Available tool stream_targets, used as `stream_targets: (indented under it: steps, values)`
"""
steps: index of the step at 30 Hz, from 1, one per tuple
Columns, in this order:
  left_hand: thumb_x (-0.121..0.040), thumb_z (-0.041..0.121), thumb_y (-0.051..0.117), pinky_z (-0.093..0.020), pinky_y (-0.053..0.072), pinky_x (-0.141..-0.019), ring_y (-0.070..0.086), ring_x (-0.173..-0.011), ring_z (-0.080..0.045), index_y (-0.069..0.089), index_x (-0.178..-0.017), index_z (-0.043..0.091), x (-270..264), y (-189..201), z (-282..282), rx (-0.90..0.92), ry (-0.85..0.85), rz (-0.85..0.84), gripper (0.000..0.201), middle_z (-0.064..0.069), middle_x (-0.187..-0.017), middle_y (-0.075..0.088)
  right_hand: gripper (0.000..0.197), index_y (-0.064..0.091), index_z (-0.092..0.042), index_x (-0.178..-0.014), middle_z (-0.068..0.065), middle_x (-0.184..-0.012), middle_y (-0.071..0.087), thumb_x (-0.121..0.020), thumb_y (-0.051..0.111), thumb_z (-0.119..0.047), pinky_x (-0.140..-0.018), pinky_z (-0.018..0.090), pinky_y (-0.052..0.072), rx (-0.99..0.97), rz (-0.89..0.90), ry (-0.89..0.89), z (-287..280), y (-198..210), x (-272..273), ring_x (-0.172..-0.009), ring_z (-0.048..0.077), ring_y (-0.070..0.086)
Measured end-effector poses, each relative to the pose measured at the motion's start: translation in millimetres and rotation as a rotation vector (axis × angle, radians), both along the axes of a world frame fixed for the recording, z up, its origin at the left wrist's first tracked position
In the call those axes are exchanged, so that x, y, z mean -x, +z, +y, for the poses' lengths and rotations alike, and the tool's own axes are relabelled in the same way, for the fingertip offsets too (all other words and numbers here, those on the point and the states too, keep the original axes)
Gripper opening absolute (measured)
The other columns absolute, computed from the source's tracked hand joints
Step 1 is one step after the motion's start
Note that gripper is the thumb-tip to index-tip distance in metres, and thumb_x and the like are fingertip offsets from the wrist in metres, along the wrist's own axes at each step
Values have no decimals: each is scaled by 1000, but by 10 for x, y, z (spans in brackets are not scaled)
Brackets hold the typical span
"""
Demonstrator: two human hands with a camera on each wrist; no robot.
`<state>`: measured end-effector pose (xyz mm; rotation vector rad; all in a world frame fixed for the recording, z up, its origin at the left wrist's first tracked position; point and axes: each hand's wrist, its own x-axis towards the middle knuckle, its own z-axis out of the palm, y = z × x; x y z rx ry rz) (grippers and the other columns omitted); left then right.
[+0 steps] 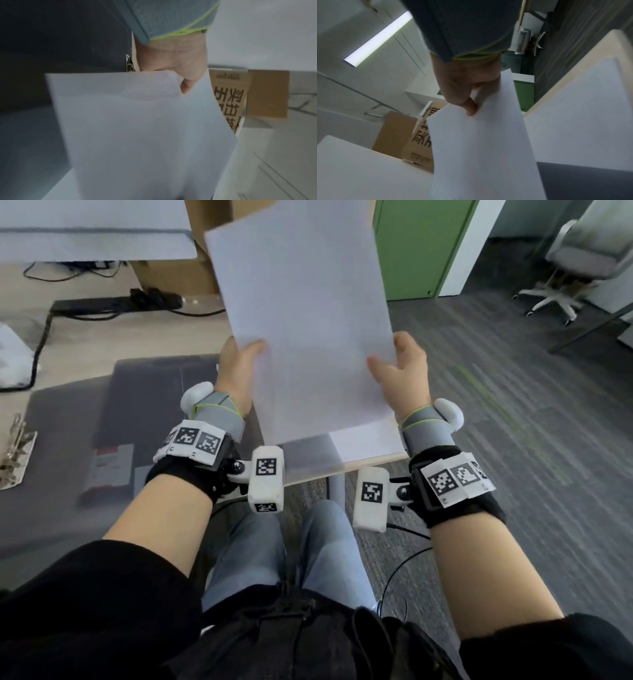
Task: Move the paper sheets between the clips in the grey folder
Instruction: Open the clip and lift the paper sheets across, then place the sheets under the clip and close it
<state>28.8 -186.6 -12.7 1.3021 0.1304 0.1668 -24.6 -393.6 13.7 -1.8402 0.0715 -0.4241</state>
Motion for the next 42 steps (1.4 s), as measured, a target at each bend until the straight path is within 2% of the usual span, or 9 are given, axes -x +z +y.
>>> stream_targets:
  steps: [6,9,13,16,20,25,31,38,42]
  values:
    - [-72,-2,48,-27,51,-74,59,-79,-19,59,-91,20,177,-19,374,-48,57,-74,30,1,-86,65,33,60,-7,-101,8,-89,62,-71,51,2,-74,35,48,-78,232,195,329,-297,-36,-81,18,56]
    - [-74,-3,51,-26,52,-73,60,-79,-19,59,-89,18,193,93,448,-35,65,-115,27,1,-84,66,29,59,-20,-90,6,-94,63,-81,53,6,-82,35,50,-194,227,244,411,-252,-67,-87,20,58]
    - [-70,11,59,-29,48,-76,58,-76,-20,57,-76,16,209,153,601,-20,87,-82,9,3,-73,64,29,59,-17,-104,10,-104,66,-79,65,-4,-76,28,54,-367,206,261,547,-299,-130,-87,20,64]
    - [-82,13,59,-24,52,-76,66,-76,-9,65,-87,20,253,98,596,-59,10,-54,10,15,-73,72,27,57,-11,-109,6,-94,67,-83,61,-5,-68,26,54,-436,201,205,594,-390,-204,-77,17,65]
    - [-93,10,49,-23,55,-74,66,-77,-9,63,-94,19,252,81,651,-115,12,3,17,6,-87,68,21,57,-19,-81,1,-78,60,-86,52,1,-63,24,48,-292,197,120,676,-369,-354,-68,16,56]
    - [-90,6,49,-29,46,-71,57,-77,-19,62,-100,8,220,-76,816,-342,-23,252,16,-5,-90,61,18,59,-13,-92,3,-73,51,-82,48,-3,-46,17,37,19,437,54,715,-554,-456,-62,21,43]
    - [-85,10,53,-32,43,-64,50,-82,-25,53,-81,7,287,-362,995,-503,-91,564,5,-11,-86,54,30,40,-18,-62,0,-76,47,-87,50,-4,-60,22,40,82,747,84,747,-783,-366,-78,17,50]
    - [-92,9,49,-25,48,-58,50,-88,-26,38,-64,19,306,-474,929,-562,-40,624,31,2,-70,44,17,46,-8,-102,4,-68,39,-87,52,-12,-49,27,27,243,838,74,724,-707,-380,-60,22,40]
    - [-92,10,48,-25,49,-60,51,-88,-25,38,-64,19,276,-457,960,-580,-32,619,31,2,-70,45,9,54,-2,-90,3,-66,39,-86,52,-9,-55,26,32,322,833,76,780,-720,-452,-73,27,44]
